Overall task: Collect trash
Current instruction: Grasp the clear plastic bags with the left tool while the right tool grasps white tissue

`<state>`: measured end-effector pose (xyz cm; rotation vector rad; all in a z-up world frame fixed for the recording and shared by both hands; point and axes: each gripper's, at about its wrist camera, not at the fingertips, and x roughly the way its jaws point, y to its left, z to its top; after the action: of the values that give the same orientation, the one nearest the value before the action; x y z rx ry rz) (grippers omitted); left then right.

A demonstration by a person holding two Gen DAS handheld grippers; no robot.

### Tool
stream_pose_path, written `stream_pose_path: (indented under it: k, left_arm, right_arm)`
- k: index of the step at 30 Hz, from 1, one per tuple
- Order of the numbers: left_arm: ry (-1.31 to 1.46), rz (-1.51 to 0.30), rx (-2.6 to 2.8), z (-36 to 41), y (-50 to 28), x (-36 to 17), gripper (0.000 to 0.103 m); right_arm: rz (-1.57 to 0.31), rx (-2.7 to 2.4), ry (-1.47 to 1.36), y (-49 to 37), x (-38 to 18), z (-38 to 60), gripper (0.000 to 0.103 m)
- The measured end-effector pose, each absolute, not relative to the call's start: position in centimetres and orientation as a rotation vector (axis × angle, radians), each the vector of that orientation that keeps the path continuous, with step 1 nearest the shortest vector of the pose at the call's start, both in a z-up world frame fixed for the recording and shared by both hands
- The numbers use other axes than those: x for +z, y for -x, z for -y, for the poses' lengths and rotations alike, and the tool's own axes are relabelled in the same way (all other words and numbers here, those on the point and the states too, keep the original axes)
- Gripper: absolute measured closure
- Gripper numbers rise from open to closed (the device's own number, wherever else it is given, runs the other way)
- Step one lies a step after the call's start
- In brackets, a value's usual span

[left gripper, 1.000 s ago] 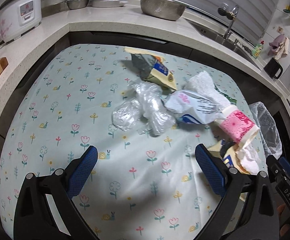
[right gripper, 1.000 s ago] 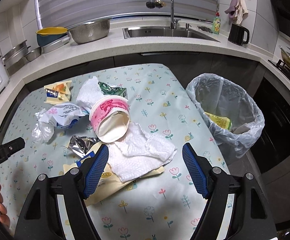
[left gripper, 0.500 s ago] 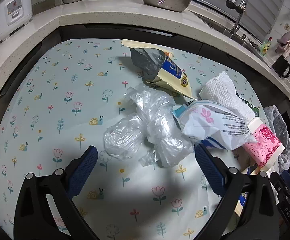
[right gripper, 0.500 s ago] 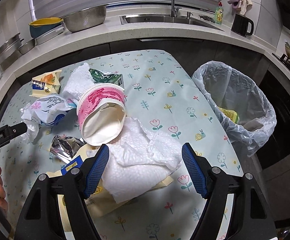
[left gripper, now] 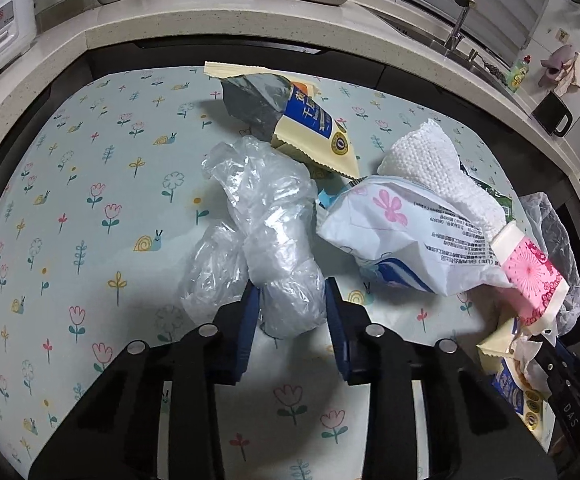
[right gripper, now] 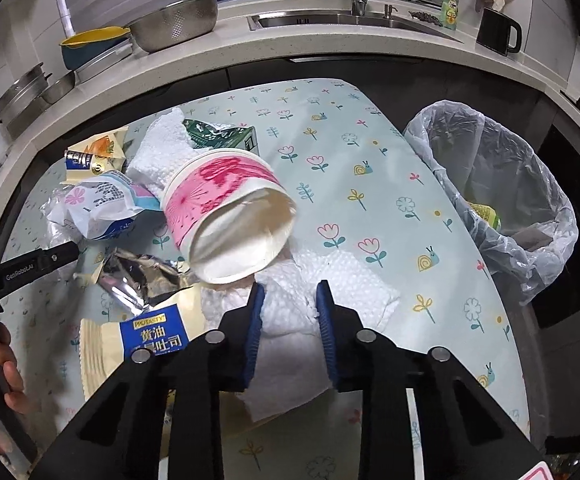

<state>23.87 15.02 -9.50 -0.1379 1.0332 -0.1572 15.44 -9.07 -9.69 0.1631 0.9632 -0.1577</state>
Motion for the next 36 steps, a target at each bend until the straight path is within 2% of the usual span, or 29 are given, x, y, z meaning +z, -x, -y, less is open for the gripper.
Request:
stream_pose_path:
  k: [4,7,22,36]
  left_arm:
    - [0.161,-1.014,-0.149,-15.8,-22.6,-8.5,0.074]
    - [0.177,-0.994,-0.153,-16.2,-21.4,-7.3,0.075]
    - [0.159,-0.898,-0.26,-13.0,-14.8,-0.8,0.075]
    - [0.083,-0.862,-0.385,-6.6,-11.4,1.9,0.075]
  right_arm:
    - [-0.943,-0.134,-0.162,-14.6,-8.7,8.6,0.092]
    - [-0.916,-0.12,-0.161,-13.9,-7.5,8.4,0.093]
    - [-0.768,-0.128,-0.184,-9.3,-1.2,9.9,0.093]
    - [-0.695,-0.176,-0.222,-5.0,1.4,13.5,0.093]
